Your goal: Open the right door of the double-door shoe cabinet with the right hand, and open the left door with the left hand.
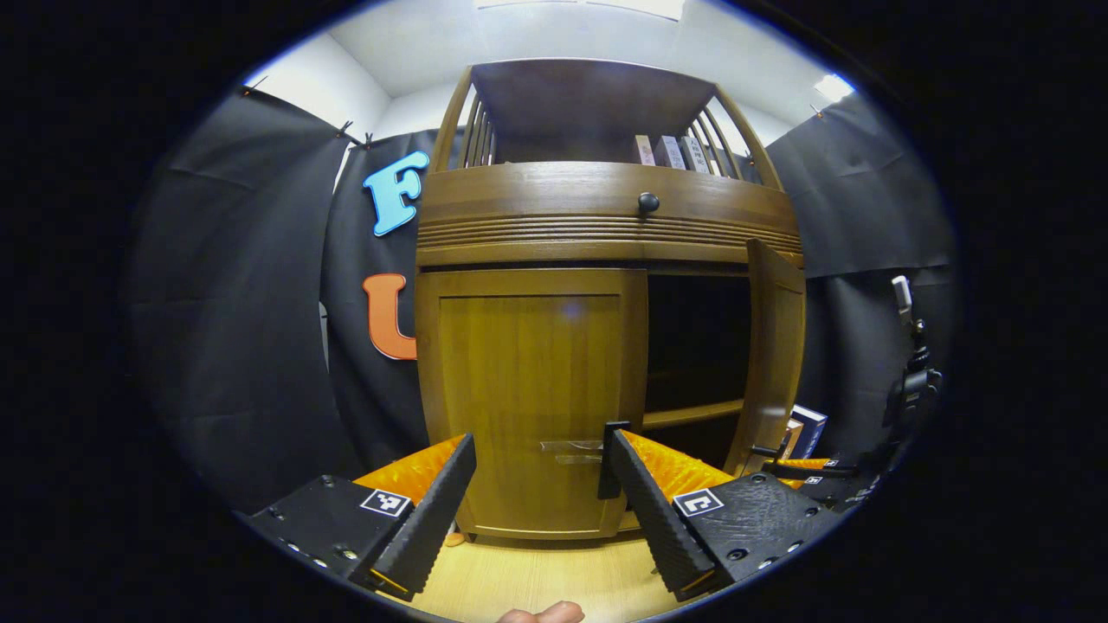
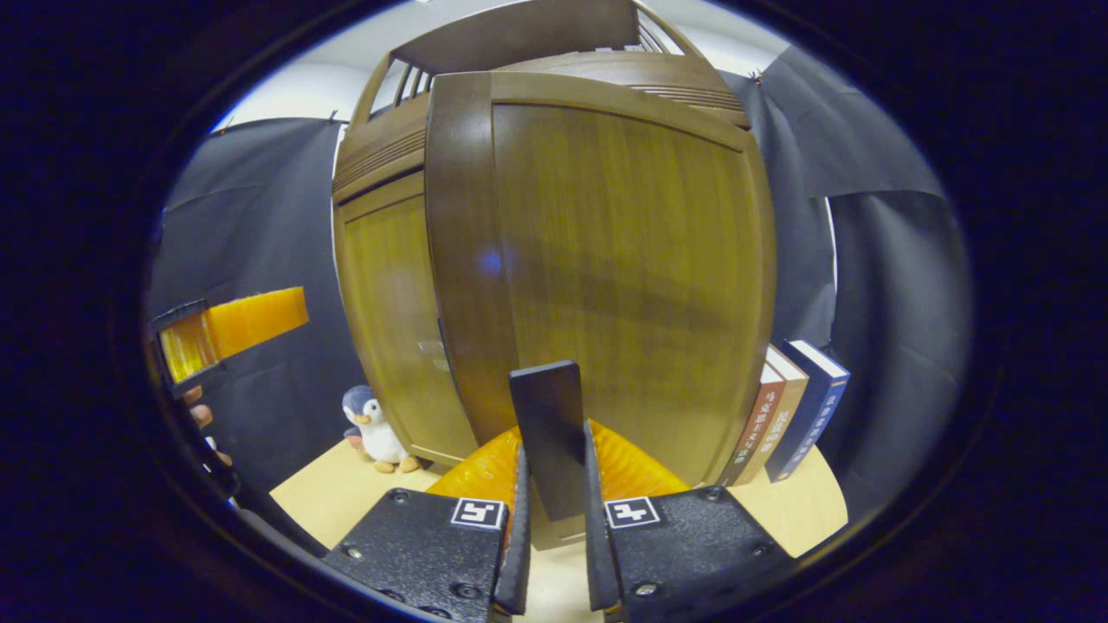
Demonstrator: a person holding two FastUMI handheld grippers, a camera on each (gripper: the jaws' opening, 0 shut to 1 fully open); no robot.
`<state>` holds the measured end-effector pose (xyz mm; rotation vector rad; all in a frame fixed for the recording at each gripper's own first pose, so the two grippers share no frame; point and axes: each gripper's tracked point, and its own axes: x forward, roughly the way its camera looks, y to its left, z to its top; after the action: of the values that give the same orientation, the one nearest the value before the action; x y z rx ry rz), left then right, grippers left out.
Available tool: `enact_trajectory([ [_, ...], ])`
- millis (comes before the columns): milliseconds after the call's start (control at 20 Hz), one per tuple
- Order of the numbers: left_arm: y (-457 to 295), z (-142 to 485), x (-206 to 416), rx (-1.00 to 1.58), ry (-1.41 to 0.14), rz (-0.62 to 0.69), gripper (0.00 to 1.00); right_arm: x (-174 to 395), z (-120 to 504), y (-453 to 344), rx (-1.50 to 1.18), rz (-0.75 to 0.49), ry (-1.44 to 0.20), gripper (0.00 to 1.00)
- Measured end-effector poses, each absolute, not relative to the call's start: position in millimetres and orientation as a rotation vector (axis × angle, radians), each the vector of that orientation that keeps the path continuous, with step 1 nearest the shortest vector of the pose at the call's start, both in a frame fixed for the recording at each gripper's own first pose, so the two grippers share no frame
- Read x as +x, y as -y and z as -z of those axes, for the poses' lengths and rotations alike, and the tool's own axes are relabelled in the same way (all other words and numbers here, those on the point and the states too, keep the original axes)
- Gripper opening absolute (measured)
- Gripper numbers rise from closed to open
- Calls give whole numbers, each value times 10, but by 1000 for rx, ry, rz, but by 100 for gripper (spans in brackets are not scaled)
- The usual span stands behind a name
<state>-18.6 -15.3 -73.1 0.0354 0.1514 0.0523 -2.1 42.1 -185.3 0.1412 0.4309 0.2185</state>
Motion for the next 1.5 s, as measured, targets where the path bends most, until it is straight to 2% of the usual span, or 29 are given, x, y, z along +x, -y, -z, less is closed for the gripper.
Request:
enact_trajectory([
  [150, 245, 773, -173, 38, -156, -38, 94, -178, 1841, -280, 146, -201, -440, 29],
  [200, 274, 774, -178, 37, -158, -33, 84, -224, 1834, -230, 147, -194, -443, 29],
  [250, 306, 785, -165, 36, -161, -28, 94, -268, 1831, -181, 146, -187, -445, 29],
  [300, 331, 803, -142, 34, -164, -23, 94, -311, 1824, -127, 142, -180, -446, 29],
  [350, 352, 827, -128, 33, -167, -19, 100, -347, 1826, -86, 139, -171, -448, 29],
  [400, 369, 829, -126, 32, -171, -14, 94, -388, 1820, -38, 135, -161, -454, 29],
  [950, 610, 917, -40, 34, -187, 26, 94, -700, 1790, 488, 123, -63, -471, 22],
  [1200, 694, 984, 19, 29, -209, 35, 94, -786, 1790, 766, 136, 2, -462, 16],
  [1500, 854, 1081, 97, 31, -226, 57, 94, -843, 1789, 1192, 137, 94, -460, 13],
])
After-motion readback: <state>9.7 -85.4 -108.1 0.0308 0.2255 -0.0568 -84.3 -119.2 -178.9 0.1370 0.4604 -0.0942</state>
